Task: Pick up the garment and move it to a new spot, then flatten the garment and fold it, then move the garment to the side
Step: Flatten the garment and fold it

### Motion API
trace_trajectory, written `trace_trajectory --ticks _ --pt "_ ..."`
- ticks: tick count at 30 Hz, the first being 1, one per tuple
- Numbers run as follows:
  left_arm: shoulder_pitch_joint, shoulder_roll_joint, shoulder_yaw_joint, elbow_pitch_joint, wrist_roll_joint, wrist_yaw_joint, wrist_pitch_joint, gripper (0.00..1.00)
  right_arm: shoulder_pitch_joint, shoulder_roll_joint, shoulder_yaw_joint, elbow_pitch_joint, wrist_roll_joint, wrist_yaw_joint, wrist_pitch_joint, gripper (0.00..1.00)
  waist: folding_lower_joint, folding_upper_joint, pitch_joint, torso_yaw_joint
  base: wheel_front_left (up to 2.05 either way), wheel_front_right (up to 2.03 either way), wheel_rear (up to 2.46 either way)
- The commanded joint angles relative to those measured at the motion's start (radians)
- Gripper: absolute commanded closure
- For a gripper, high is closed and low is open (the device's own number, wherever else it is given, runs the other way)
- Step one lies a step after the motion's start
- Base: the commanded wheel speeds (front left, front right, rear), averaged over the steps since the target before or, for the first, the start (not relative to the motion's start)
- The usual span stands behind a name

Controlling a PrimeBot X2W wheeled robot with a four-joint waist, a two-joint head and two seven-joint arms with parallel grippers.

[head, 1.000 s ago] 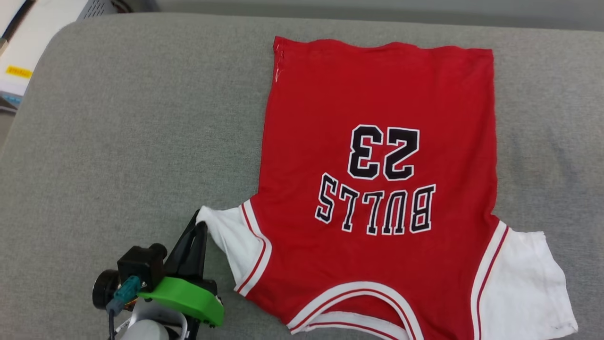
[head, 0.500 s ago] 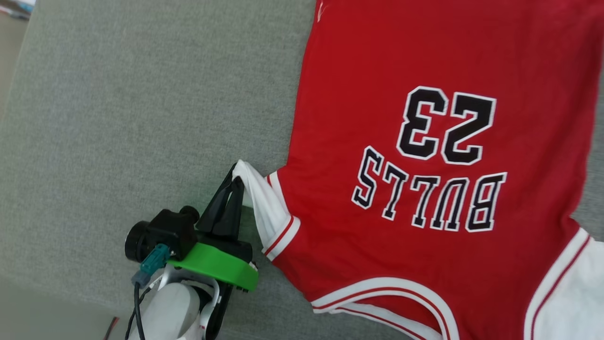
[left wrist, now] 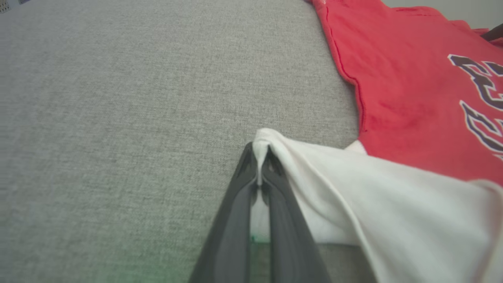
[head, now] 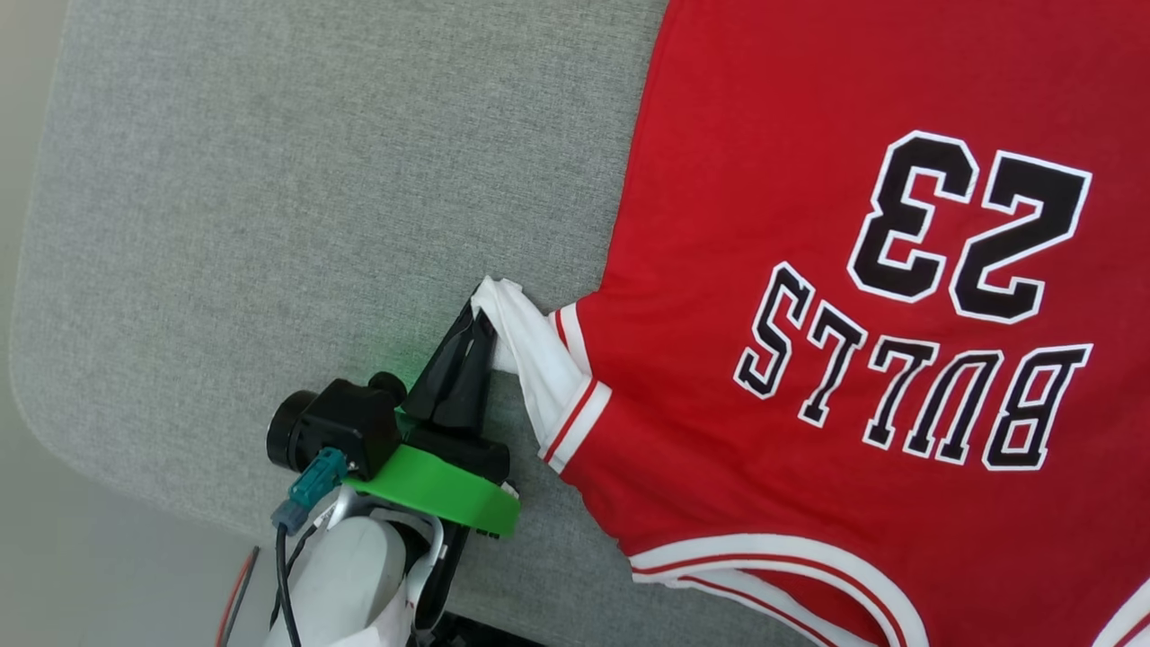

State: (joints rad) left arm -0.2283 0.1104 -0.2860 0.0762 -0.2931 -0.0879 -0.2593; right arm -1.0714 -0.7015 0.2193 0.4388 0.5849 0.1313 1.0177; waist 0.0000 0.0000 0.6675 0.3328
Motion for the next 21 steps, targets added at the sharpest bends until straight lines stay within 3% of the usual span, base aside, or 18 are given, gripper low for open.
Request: trace_trajectory --ticks 1,2,13,15,21 --pt "-0.014 -0.006 0.006 0.011 0.009 -0.005 -0.002 1.0 0.09 0.013 0.034 0.048 0.006 -0.001 0.02 0.84 0.0 0.0 -0.002 0.002 0.0 0.0 0.0" --pt "-0.014 -0.008 0.009 0.014 0.013 -0.009 -0.002 1.0 0.094 0.005 0.032 0.049 0.009 -0.001 0.014 1.0 0.0 0.0 -0.008 0.001 0.0 0.0 0.0" --pt "0.039 -0.014 0.068 0.035 0.029 -0.024 -0.002 1.0 0.082 -0.034 0.075 -0.017 0.037 -0.001 -0.169 1.0 0.0 0.0 -0.126 -0.06 0.0 0.0 0.0" --pt "0.069 -0.01 0.092 0.045 0.036 -0.026 -0.002 1.0 0.123 -0.069 0.11 -0.068 0.07 -0.001 -0.275 1.0 0.0 0.0 -0.199 -0.093 0.0 0.0 0.0" --pt "0.123 0.007 0.128 0.068 0.03 -0.029 -0.002 1.0 0.282 -0.125 0.122 -0.151 0.14 -0.001 -0.413 1.0 0.0 0.0 -0.307 -0.158 0.0 0.0 0.0"
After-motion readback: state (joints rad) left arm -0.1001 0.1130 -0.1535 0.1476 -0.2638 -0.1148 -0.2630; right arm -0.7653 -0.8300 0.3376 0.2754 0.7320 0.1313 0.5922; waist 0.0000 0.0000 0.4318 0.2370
